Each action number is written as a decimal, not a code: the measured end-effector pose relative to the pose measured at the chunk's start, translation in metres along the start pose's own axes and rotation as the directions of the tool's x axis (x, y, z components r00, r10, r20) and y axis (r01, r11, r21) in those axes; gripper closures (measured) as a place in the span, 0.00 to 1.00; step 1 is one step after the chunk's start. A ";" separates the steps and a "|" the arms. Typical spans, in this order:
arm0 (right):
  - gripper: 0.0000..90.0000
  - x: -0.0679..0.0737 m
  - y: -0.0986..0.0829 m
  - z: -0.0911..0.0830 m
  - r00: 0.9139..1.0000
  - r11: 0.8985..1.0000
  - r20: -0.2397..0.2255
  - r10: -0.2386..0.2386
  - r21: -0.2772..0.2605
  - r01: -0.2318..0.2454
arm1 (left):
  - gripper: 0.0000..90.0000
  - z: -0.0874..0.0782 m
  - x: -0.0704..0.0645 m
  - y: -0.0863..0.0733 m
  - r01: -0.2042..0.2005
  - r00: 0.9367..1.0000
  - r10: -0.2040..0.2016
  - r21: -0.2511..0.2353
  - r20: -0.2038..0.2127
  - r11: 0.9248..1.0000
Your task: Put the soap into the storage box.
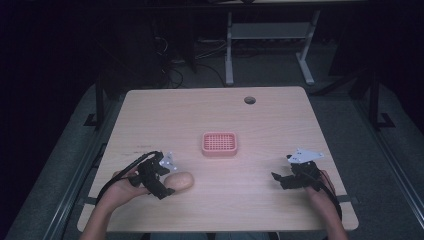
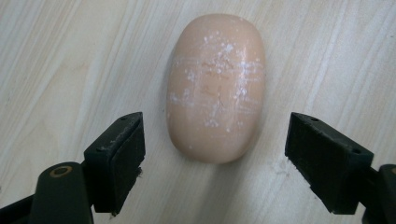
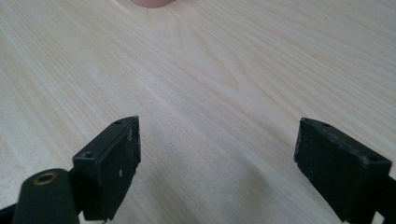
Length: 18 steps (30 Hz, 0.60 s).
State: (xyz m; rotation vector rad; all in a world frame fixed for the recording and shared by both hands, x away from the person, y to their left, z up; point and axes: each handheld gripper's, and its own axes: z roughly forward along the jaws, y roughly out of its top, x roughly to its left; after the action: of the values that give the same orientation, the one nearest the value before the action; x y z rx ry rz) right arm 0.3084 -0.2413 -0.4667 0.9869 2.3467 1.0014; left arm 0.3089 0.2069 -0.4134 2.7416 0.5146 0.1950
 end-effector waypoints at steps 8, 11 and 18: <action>0.15 -0.001 0.000 0.000 1.000 1.000 -0.003 0.001 -0.002 -0.001 | 0.23 0.006 0.000 0.009 -0.010 1.000 0.010 0.014 0.015 1.000; 0.15 -0.001 0.000 0.000 1.000 1.000 -0.004 0.004 -0.008 -0.004 | 0.23 0.008 0.000 0.012 -0.017 1.000 0.017 0.021 0.020 1.000; 0.15 -0.001 0.000 0.000 1.000 1.000 -0.008 0.003 -0.010 -0.003 | 0.23 0.015 0.001 0.017 -0.019 0.999 0.017 0.037 0.040 0.999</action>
State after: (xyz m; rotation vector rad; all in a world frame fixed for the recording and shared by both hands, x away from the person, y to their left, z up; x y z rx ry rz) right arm 0.3088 -0.2419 -0.4664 0.9846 2.3450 1.0199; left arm 0.3188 0.1877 -0.4213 2.7816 0.4877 0.1368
